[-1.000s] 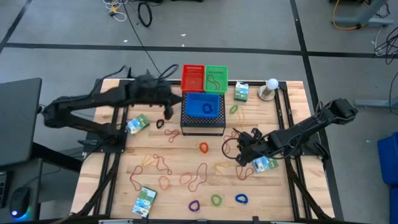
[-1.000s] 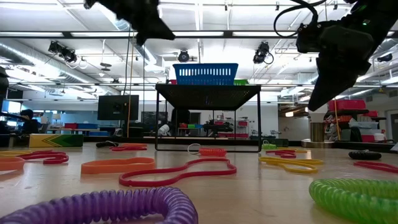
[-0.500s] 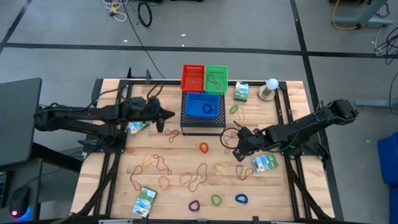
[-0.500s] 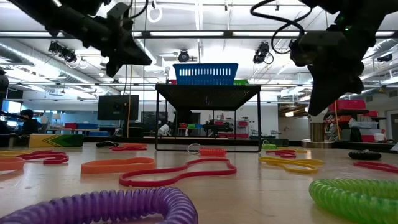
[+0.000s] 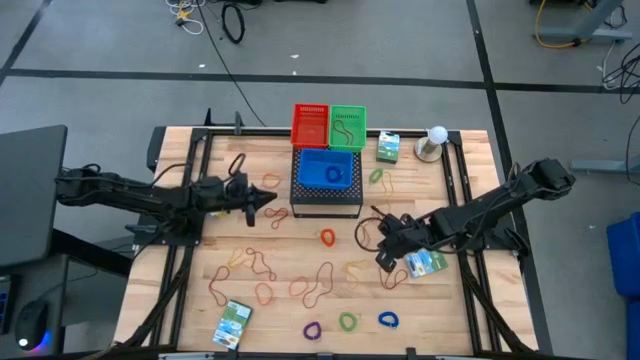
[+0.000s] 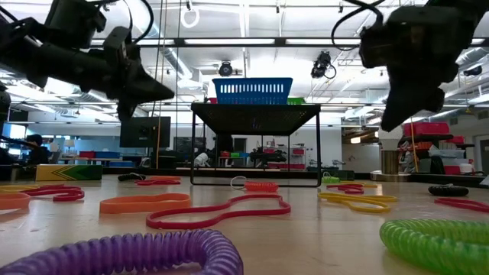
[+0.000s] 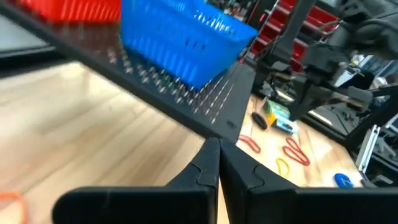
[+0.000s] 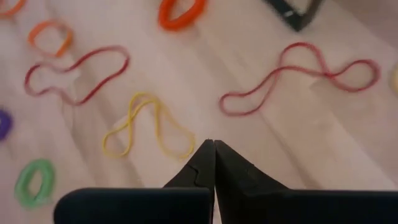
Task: Pick & Place Office Desk Supplies
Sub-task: Put the yellow crayon box into the red bin on the shelf
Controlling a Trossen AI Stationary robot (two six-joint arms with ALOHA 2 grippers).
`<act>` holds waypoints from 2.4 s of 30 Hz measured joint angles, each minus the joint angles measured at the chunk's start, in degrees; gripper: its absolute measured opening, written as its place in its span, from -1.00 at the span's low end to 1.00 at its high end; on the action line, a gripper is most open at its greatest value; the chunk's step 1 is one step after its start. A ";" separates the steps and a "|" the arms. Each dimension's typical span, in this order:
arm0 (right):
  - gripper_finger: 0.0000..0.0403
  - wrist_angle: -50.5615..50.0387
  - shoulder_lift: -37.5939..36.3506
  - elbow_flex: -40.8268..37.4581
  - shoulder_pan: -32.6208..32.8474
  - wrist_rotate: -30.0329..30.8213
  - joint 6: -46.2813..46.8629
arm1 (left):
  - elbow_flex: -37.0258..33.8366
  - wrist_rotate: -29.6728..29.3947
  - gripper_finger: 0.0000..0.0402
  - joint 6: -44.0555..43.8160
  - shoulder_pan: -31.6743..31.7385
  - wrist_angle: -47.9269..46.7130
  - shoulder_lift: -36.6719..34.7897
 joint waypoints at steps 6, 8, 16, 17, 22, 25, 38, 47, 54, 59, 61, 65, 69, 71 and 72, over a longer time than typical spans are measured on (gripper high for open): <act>-0.98 -13.11 0.02 6.03 4.61 -0.44 6.48 | -0.01 0.14 -0.89 -0.48 -0.02 -0.52 0.00; -0.98 -21.71 0.52 9.71 6.78 -0.48 13.04 | -0.01 0.14 -0.89 -0.23 -0.02 -0.51 0.00; -0.60 -37.64 8.52 18.41 14.10 -10.00 29.22 | -0.01 0.14 -0.92 2.05 -0.02 -1.09 0.02; -0.50 -37.40 9.64 18.41 14.74 -10.34 30.67 | -0.01 0.14 -0.92 2.53 -0.02 -1.11 0.02; 0.02 -37.67 14.39 16.54 15.62 -10.56 38.33 | -0.01 -0.41 -0.92 4.87 -0.02 -1.56 0.04; 0.25 -37.64 16.62 15.22 14.65 -10.82 40.09 | -0.01 -1.09 -0.92 5.64 -0.02 -1.63 0.04; -0.07 -29.47 20.23 9.41 8.81 -16.39 39.97 | -0.01 -1.32 -0.92 5.49 -0.02 -2.03 0.07; -0.68 -29.89 20.09 8.94 8.49 -16.90 40.10 | -0.01 -1.32 -0.92 4.81 -0.02 -2.40 0.07; -0.96 -29.63 18.51 8.90 8.49 -16.65 38.28 | -0.01 -1.32 -0.92 4.18 -0.02 -3.23 0.07; -0.98 -29.60 16.55 10.11 8.49 -16.05 36.94 | -0.01 -1.32 -0.92 4.18 -0.02 -3.25 0.07; -0.98 -29.63 15.94 11.04 8.49 -15.78 35.75 | -0.01 -1.32 -0.92 4.20 -0.02 -3.31 0.07; -0.98 -30.17 14.45 13.77 8.51 -14.48 34.00 | -0.01 -1.32 -0.92 4.23 -0.02 -3.47 0.07; -0.99 -32.12 12.90 17.92 8.45 -12.91 31.99 | -0.01 -1.32 -0.92 4.31 -0.02 -3.48 0.07; -0.99 -33.43 12.54 20.36 8.08 -12.40 30.70 | -0.01 -1.32 -0.92 4.31 -0.02 -3.49 0.07; -0.99 -33.81 12.36 21.62 7.84 -12.04 30.10 | -0.01 -1.37 -0.92 4.26 -0.02 -3.43 0.07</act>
